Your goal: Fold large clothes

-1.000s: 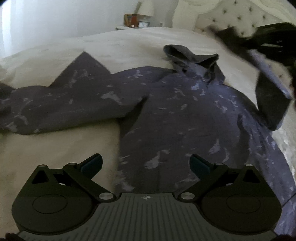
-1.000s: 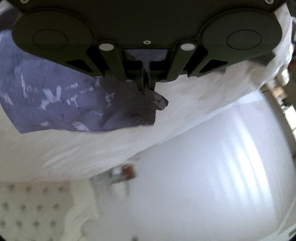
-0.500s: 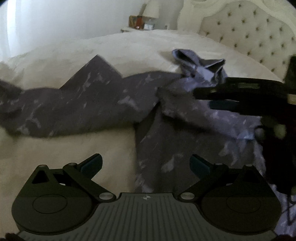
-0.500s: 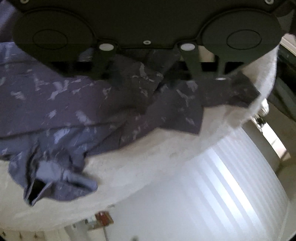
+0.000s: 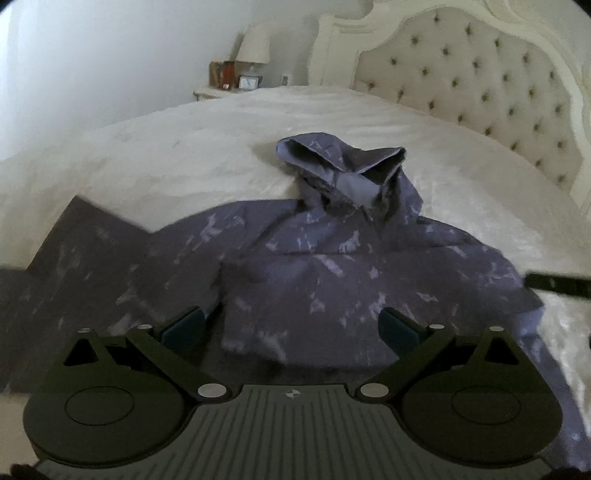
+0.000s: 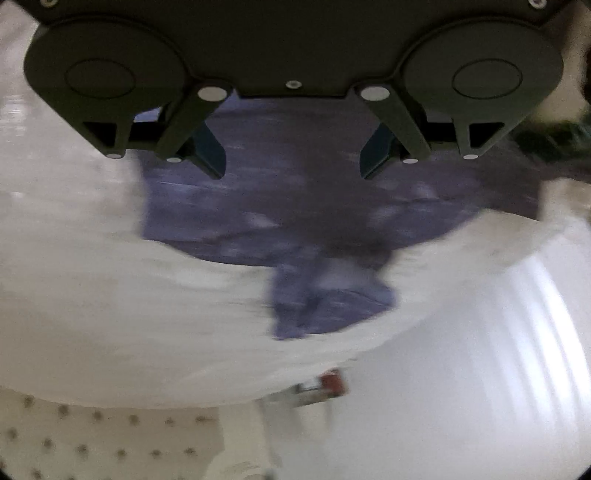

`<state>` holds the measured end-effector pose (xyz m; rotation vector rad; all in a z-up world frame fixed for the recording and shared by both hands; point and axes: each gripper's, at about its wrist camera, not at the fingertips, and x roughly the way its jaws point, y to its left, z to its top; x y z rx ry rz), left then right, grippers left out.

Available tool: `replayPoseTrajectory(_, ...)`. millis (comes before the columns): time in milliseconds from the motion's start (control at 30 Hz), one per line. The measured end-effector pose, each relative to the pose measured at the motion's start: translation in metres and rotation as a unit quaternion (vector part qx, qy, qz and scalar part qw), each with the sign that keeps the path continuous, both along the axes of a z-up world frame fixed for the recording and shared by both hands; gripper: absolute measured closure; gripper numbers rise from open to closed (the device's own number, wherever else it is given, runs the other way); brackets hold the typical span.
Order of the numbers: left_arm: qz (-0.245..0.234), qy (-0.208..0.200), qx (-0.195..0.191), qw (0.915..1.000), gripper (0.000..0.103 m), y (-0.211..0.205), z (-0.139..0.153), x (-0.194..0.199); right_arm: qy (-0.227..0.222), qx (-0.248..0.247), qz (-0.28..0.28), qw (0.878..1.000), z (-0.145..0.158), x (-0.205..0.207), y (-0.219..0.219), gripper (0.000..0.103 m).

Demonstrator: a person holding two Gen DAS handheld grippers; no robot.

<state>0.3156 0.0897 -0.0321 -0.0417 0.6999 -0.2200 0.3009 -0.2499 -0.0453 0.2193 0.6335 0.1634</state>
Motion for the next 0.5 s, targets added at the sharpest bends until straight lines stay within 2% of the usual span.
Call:
replayPoseTrajectory(100,0.007,0.01,0.021,0.9997,0.002,-0.009,-0.017,0.014,0.017,-0.012,0.003,1.0,-0.032,0.0,-0.014,0.022)
replayPoseTrajectory(233,0.034,0.066,0.039,0.9965,0.002,-0.001,-0.052,0.03,0.076,-0.007,0.04,0.996,-0.069,-0.006,-0.019,0.02)
replayPoseTrajectory(267,0.035,0.07,0.033,0.9964,0.001,0.003,-0.06,0.031,0.074,-0.013,0.05,0.996,-0.073,-0.012,-0.017,0.02)
replayPoseTrajectory(333,0.027,0.055,0.031,0.9977,0.001,0.007,-0.066,0.026,0.069,-0.029,0.071,0.995,-0.071,-0.022,-0.014,0.018)
replayPoseTrajectory(400,0.02,0.047,0.048,0.9975,0.001,0.003,-0.067,0.023,0.076,-0.02,0.082,0.994,-0.061,-0.026,-0.019,0.02)
replayPoseTrajectory(500,0.02,0.046,0.052,0.9974,0.0,0.002,-0.068,0.022,0.021,0.018,0.067,0.997,-0.04,-0.031,-0.034,0.021)
